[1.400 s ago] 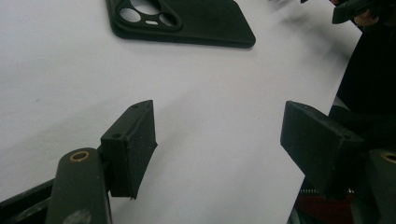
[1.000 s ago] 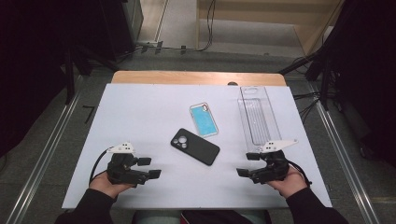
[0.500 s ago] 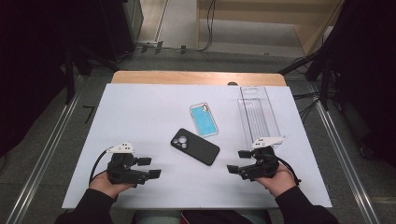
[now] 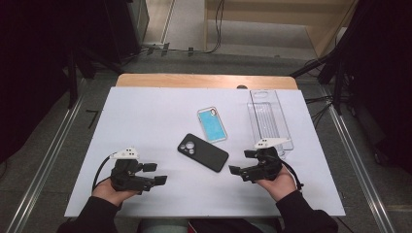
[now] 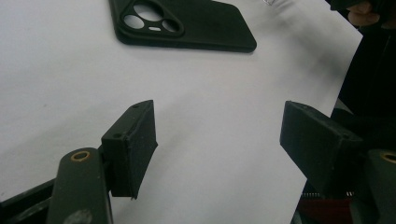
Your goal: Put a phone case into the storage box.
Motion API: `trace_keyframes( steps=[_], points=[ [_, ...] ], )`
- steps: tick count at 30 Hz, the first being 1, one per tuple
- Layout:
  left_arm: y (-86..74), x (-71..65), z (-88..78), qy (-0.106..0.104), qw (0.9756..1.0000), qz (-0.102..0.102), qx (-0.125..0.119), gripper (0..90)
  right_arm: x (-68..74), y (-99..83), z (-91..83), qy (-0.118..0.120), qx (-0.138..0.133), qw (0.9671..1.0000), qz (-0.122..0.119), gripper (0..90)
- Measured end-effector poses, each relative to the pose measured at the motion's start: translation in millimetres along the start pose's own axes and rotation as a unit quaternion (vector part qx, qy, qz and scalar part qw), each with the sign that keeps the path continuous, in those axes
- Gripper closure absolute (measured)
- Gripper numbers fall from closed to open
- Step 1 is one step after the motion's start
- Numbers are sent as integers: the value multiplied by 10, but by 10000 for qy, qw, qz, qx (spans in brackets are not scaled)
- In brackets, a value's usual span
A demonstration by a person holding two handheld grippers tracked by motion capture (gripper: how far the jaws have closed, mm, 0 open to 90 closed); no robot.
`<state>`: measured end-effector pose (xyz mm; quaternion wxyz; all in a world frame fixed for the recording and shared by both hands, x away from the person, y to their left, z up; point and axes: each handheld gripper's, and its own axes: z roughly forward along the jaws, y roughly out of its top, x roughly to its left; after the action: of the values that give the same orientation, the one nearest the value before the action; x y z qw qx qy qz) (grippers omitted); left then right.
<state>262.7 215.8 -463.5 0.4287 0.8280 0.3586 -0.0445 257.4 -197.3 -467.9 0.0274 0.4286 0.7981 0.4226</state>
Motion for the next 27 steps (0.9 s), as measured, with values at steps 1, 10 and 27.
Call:
trace_keyframes(
  steps=[1, 10, 27],
  points=[
    [2, -2, -2, 6, 10000, -4, 10, 274, 3, 9, 11, 4, -16, 10000, 7, 0],
    [3, -4, -5, 3, 10000, -7, 9, 274, 48, 130, 78, -80, 64, 9999, -9, 0],
    [1, 9, -8, -24, 10000, -55, -3, 274, 31, 335, 235, -269, 15, 9996, 20, 0]
  ],
)
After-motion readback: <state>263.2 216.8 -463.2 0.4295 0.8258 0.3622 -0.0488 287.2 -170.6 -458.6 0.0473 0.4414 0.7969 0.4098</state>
